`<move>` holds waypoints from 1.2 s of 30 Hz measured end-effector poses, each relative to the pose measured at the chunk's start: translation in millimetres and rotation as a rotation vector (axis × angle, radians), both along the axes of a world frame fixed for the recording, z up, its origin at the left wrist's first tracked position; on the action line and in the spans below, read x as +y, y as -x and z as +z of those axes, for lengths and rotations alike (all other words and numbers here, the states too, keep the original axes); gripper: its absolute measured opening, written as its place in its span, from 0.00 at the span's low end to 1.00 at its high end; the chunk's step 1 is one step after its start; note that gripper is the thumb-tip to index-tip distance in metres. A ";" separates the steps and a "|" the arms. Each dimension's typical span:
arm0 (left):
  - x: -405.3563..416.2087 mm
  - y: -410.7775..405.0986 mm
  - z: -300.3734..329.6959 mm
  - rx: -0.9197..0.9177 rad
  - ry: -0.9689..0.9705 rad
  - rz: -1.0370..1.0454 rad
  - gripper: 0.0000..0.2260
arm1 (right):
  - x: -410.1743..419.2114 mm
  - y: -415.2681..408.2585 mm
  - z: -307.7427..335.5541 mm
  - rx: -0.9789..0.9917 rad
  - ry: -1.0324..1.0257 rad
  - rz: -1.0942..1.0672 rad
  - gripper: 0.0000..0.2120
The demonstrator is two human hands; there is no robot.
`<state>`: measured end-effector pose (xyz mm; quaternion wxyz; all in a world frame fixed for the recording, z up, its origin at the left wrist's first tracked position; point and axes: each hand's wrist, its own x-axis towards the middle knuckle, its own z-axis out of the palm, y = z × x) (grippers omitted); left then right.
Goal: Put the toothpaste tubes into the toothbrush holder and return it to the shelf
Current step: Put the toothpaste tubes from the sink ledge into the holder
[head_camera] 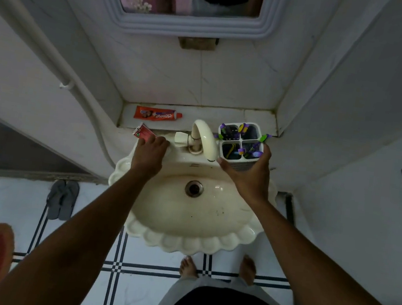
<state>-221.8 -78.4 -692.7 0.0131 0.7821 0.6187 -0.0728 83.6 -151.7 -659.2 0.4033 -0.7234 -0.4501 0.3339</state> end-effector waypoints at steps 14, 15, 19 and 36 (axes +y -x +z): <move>-26.9 -27.3 132.9 -1.298 0.390 0.609 0.26 | 1.7 -4.7 0.1 0.039 0.012 0.002 0.67; -24.9 -39.5 150.0 -1.296 0.420 0.560 0.25 | 2.0 -4.6 0.9 0.039 0.010 0.003 0.67; -4.6 -91.0 192.1 -1.004 0.492 0.293 0.25 | 1.2 -8.4 3.2 0.029 0.041 0.014 0.65; 58.8 -192.2 188.7 -0.454 0.093 -0.204 0.06 | 1.7 -15.2 9.1 0.009 0.102 0.068 0.63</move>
